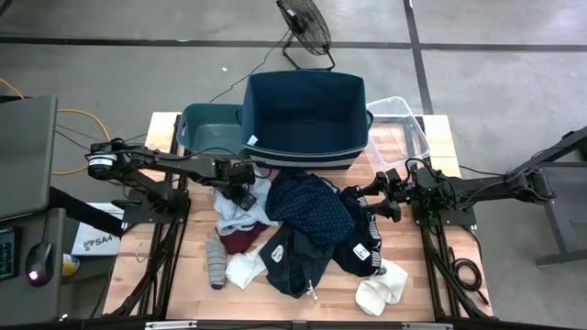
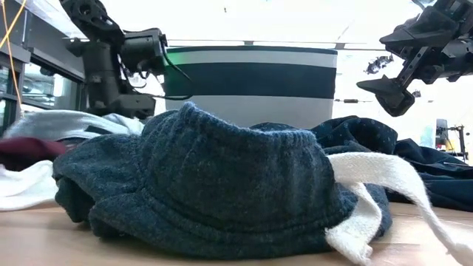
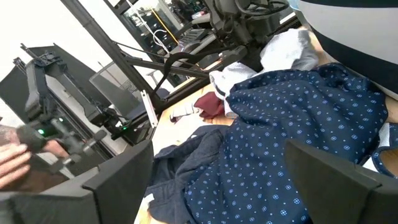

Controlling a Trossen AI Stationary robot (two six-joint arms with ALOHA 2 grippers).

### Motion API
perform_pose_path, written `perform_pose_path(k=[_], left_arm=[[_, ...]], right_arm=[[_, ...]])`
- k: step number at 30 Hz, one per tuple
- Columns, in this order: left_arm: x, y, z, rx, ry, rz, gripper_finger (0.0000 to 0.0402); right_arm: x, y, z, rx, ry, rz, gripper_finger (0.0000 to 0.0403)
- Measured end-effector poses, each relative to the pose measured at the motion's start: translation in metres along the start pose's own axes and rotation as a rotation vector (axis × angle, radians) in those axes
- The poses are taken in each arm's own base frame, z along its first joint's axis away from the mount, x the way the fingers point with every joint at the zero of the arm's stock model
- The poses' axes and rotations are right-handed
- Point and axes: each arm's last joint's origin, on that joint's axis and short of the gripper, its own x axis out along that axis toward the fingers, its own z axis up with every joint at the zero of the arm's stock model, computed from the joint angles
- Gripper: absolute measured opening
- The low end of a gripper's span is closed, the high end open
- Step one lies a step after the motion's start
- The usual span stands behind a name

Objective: Pick & Place Cloths
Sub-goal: Put the white patterned shirt into the blue bin

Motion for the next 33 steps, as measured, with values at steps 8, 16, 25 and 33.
perform_pose_path(k=[8,16,25,33], left_arm=[[-0.054,-0.013,0.010,0.099,-0.010,-0.127,0.0071],[-0.112,-0.019,0.015,0.176,-0.084,-0.241,0.0071],[-0.194,-0.021,0.014,0.280,-0.211,-0.442,0.0071],[-0.276,-0.022,0.013,0.402,-0.402,-0.602,0.0071]], right_arm=[[0.000,0.000,0.000,0.000,0.000,0.000,0.0353],[0.000,0.000,0.000,0.000,0.000,0.000,0.0353],[0.000,0.000,0.000,0.000,0.000,0.000,0.0353],[0.000,0.000,0.000,0.000,0.000,0.000,0.0353]])
